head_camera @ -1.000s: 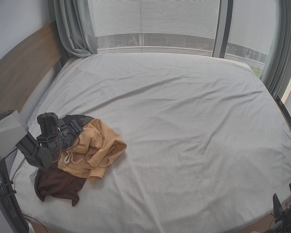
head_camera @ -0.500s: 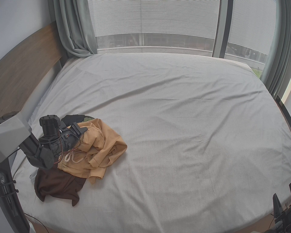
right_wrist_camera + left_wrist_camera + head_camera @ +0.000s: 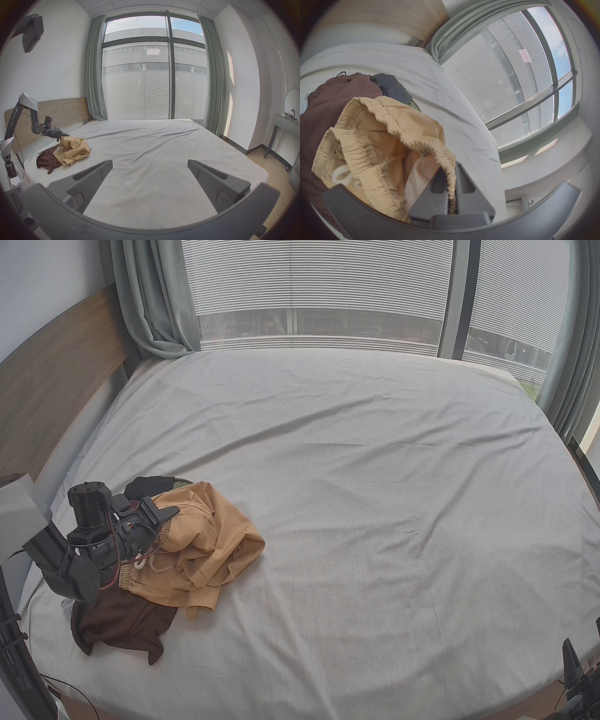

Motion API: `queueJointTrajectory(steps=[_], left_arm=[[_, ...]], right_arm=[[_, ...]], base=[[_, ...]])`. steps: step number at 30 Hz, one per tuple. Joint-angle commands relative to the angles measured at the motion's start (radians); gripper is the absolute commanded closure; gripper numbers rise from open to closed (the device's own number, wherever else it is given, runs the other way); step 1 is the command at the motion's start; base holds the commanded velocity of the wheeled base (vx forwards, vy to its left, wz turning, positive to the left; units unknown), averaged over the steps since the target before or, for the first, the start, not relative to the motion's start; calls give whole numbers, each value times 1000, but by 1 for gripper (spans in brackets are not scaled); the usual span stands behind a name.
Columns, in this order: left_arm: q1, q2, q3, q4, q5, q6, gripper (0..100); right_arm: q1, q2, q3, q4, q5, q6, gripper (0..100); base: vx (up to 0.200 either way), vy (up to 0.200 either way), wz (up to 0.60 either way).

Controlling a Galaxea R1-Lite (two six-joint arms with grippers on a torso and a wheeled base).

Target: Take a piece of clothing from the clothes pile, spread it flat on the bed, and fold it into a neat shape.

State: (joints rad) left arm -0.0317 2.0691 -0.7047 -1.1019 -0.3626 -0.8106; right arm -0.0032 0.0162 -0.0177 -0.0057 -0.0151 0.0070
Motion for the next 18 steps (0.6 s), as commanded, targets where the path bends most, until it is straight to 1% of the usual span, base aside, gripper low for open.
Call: queueJointTrajectory(steps=[1,3,9,15,18], left_arm=[[12,-127,77,-3,-67,-2,100],[12,-164,99,-1,-88,-2,100],[10,-238,143,-4,-111,7,100],[-13,-305,194,-6,-154,8,100],[-22,-320,209,-18,-197,2,100]], right_arm=[[0,-13,18,0,1,-1,0],[0,-13,18,0,1,-2,0],[0,-13,18,0,0,-2,0],[0,-13,18,0,0,-1,0],[0,-13,18,0,1,-1,0]], base=[[0,0,0],[0,0,0],[0,0,0],[0,0,0],[0,0,0]])
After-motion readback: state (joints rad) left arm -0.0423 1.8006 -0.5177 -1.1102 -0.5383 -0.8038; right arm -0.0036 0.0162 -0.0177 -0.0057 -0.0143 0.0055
